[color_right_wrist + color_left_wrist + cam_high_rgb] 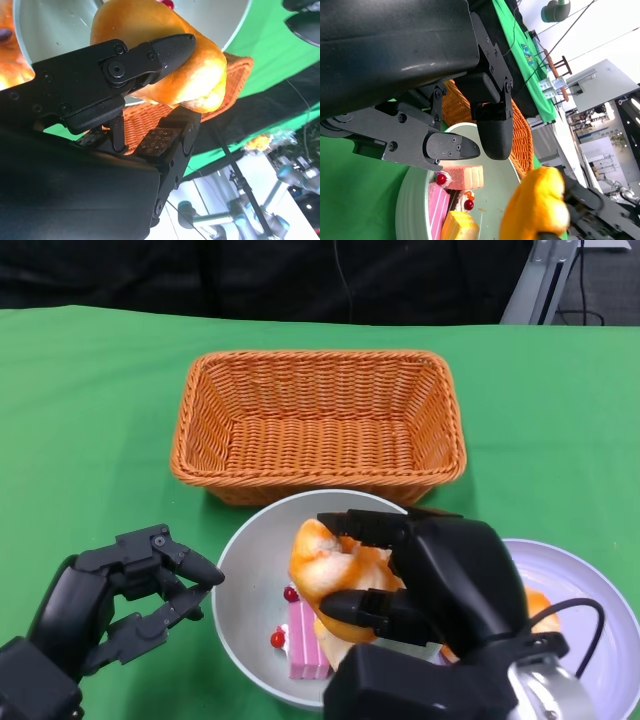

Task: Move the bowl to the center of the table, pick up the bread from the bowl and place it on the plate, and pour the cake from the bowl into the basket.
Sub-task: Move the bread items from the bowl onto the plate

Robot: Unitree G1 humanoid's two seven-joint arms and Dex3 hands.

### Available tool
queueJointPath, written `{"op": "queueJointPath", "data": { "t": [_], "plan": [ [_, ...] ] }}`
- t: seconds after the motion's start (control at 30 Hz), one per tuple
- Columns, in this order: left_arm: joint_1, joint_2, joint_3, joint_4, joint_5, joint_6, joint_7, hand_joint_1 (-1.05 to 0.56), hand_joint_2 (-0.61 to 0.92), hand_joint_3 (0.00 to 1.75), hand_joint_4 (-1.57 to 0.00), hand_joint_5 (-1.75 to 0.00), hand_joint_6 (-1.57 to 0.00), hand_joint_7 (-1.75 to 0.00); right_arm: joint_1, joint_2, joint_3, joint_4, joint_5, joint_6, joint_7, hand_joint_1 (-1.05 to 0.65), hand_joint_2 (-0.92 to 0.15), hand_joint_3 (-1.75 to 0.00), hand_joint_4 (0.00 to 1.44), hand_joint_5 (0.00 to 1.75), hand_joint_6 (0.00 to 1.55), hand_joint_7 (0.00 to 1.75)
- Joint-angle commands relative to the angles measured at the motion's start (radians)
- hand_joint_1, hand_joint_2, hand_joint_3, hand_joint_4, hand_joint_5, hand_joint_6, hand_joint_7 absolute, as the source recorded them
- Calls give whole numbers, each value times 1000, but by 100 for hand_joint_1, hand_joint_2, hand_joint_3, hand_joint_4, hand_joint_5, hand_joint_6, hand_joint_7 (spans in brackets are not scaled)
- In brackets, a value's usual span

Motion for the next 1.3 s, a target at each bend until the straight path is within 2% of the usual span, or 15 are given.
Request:
{"op": "queueJointPath", "data": {
  "t": [0.03, 0.13, 0.37, 0.57, 0.6, 0.63, 0.7, 0.77, 0.97, 1.0, 1.03, 1.1, 1.13, 1.23, 1.3],
  "plan": [
    [-15, 13, 8, 17, -8, -28, 5, -12, 92, 30, -78, -134, -78, -102, 25, -24, -30, -84, 18, -7, 37, -19, -92, -1, 78, 152, 122, 9],
    [-17, 14, 8, 22, -5, -33, 7, -12, 92, 30, -78, -134, -79, -102, 38, -30, -38, -122, 16, 0, 61, -20, -92, -1, 78, 155, 122, 10],
    [-17, 14, 8, 23, -3, -36, 9, -13, 92, 28, -78, -134, -79, -102, 118, -81, -117, -249, 61, -19, 111, -18, -91, 0, 81, 165, 123, 16],
    [-13, 15, 10, 15, -8, -21, 8, -14, 92, 29, -78, -134, -79, -101, 181, -98, -173, -321, 71, -31, 120, -16, -92, -6, 79, 174, 121, 23],
    [-12, 15, 10, 12, -11, -16, 6, -14, 92, 28, -78, -134, -79, -101, 191, -100, -182, -333, 67, -33, 119, -16, -91, -10, 81, 174, 113, 46],
    [-11, 15, 10, 10, -14, -13, 5, -14, 92, 28, -78, -133, -79, -101, 198, -101, -189, -341, 64, -35, 118, -16, -90, -13, 82, 174, 95, 83],
    [-12, 17, 12, 9, -12, -12, 7, -14, 92, 28, -78, -134, -80, -100, 223, -107, -224, -382, 77, -36, 128, -15, -90, -16, 82, 175, 80, 114],
    [-12, 19, 13, 9, -7, -13, 9, -13, 92, 28, -78, -134, -80, -100, 247, -112, -256, -420, 82, -33, 140, -14, -90, -18, 82, 175, 75, 124],
    [-18, 24, 17, 18, -16, -22, 0, -12, 92, 30, -78, -134, -80, -100, 313, -112, -362, -497, 76, -21, 156, -16, -89, -21, 82, 175, 71, 129],
    [-19, 24, 17, 19, -20, -23, -1, -12, 92, 30, -78, -134, -80, -100, 323, -113, -382, -502, 79, -23, 156, -17, -83, -33, 82, 175, 68, 134],
    [-19, 24, 17, 19, -22, -23, -2, -12, 92, 30, -79, -134, -80, -100, 330, -113, -396, -505, 82, -26, 157, -17, -72, -55, 82, 175, 66, 138],
    [-20, 25, 18, 21, -23, -25, -1, -12, 92, 29, -79, -134, -81, -100, 343, -117, -429, -505, 93, -38, 154, -18, -64, -71, 83, 175, 66, 139],
    [-21, 26, 19, 23, -24, -24, -2, -12, 92, 29, -79, -134, -81, -100, 369, -129, -477, -503, 107, -53, 141, -18, -62, -74, 83, 175, 66, 139],
    [-24, 34, 22, 27, -31, -21, -8, -11, 92, 30, -78, -133, -80, -100, 438, -146, -584, -476, 139, -107, 91, -11, -66, -66, 86, 175, 72, 127],
    [-26, 38, 23, 29, -33, -21, -8, -11, 92, 30, -78, -133, -80, -100, 463, -146, -611, -458, 144, -133, 71, -10, -66, -64, 86, 175, 73, 125]
  ]
}}
